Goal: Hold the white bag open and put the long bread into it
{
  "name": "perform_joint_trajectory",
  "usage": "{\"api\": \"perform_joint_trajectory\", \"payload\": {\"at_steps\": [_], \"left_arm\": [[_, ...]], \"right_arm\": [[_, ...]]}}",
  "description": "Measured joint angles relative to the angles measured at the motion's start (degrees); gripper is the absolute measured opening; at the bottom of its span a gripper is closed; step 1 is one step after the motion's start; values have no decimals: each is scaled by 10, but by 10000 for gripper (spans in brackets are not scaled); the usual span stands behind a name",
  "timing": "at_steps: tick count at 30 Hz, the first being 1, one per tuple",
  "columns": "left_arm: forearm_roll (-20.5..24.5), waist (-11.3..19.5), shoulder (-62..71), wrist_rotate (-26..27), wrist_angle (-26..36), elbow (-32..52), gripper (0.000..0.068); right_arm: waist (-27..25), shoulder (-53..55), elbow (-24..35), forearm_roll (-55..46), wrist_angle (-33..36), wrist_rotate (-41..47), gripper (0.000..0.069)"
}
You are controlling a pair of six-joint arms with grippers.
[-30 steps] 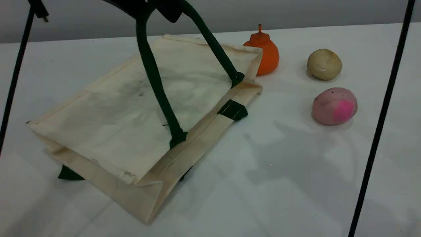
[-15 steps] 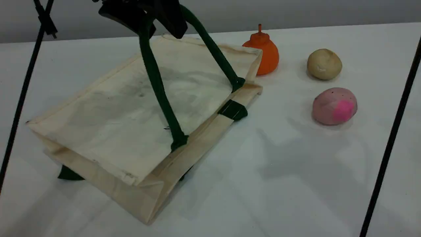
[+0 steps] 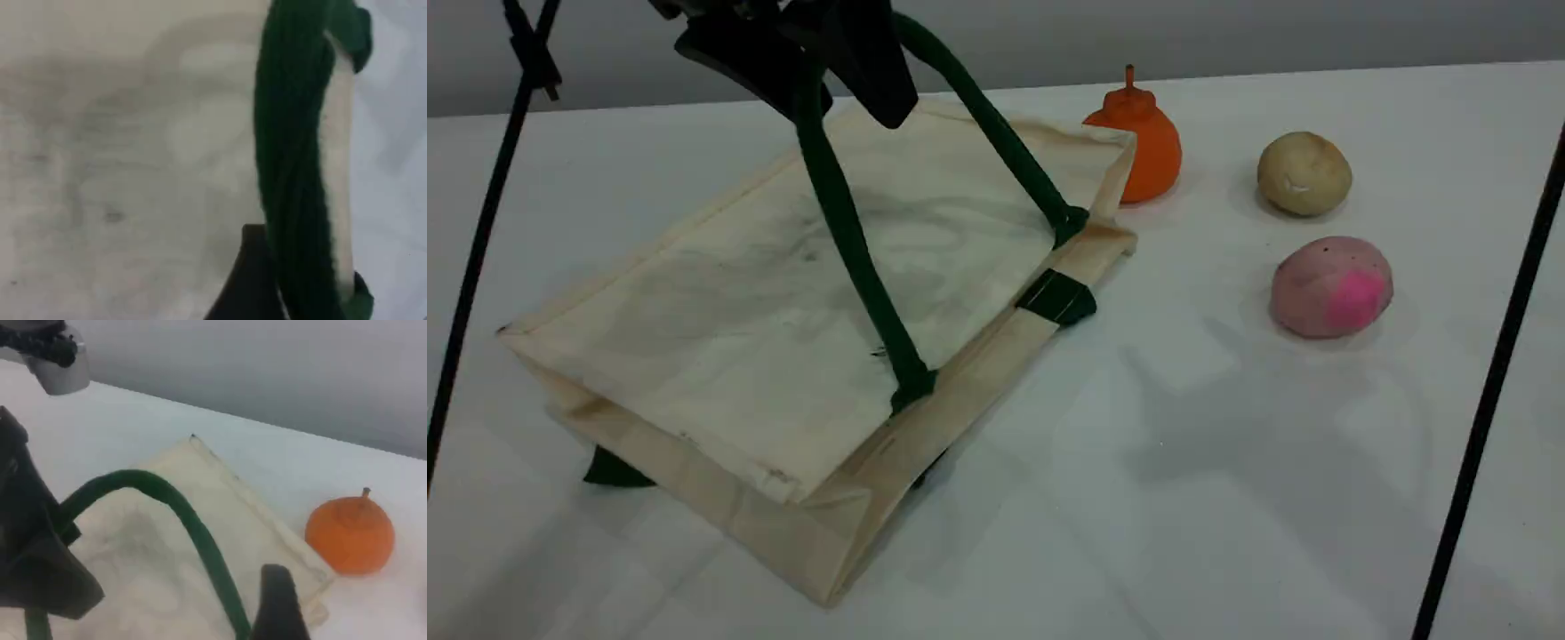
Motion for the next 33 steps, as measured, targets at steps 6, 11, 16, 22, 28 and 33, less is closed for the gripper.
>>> {"api": "perform_joint_trajectory", "payload": {"at_steps": [6, 11, 16, 22, 28, 33], "left_arm": [[60, 0, 0, -24, 13, 0, 578], [125, 0, 1, -74, 35, 0, 578], [139, 0, -12, -74, 44, 0, 578], [148, 0, -57, -73, 22, -1, 578], [144, 0, -122, -83, 36, -1, 578], [127, 0, -177, -90, 70, -1, 578]], "right_arm": [[0, 0, 0, 0, 0, 0, 449], [0, 0, 0, 0, 2, 0, 449], [0, 0, 0, 0, 2, -1, 449], [0, 0, 0, 0, 18, 0, 439], [0, -9, 1, 0, 16, 0, 432], [0, -27, 33, 0, 33, 0, 432]]}}
